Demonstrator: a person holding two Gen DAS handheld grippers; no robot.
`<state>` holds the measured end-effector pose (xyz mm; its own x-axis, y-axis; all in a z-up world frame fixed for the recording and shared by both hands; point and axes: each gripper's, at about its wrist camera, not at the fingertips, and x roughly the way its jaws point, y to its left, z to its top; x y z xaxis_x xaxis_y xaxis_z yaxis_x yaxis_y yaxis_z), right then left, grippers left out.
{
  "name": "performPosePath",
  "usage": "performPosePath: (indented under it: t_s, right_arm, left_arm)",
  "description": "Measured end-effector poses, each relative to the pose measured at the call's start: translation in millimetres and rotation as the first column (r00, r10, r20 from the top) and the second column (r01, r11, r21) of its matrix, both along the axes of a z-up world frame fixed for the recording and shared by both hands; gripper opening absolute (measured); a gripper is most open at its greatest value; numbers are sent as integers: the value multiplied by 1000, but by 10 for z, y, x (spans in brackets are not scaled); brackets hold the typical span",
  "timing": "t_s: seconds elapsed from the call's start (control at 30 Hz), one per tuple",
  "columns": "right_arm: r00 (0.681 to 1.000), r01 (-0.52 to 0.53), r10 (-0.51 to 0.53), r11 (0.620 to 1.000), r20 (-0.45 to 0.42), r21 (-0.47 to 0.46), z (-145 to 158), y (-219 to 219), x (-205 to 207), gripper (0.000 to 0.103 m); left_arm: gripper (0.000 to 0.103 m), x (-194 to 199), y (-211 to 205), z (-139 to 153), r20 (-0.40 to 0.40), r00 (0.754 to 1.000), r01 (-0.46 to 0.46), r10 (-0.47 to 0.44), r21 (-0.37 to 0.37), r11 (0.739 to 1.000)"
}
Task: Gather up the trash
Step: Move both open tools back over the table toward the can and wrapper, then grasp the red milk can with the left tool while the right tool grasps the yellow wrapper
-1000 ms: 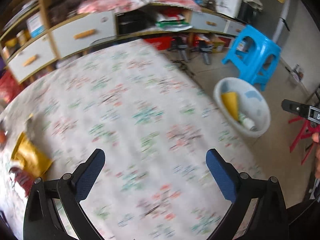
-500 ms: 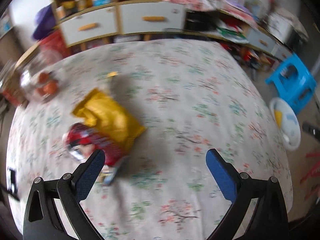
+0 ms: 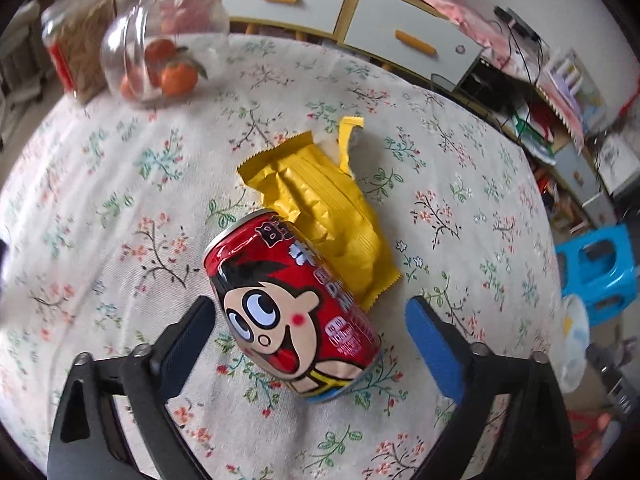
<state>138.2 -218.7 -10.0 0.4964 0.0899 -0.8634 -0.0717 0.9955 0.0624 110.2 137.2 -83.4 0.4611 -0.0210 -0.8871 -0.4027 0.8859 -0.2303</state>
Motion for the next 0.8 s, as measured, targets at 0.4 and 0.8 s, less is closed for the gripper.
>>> performPosePath:
  t_s: [0.4,0.8]
  right_arm:
    - [997,-79,79,997,-9,-18,-84,633,81,85]
    - [966,-259,258,966,20,27,-223,1612,133,85]
  left_arm:
    - [80,-23,118,-16,24,996,85,-83,-62,994]
    - [80,-399,672,170,65,993,100,-102,32,994]
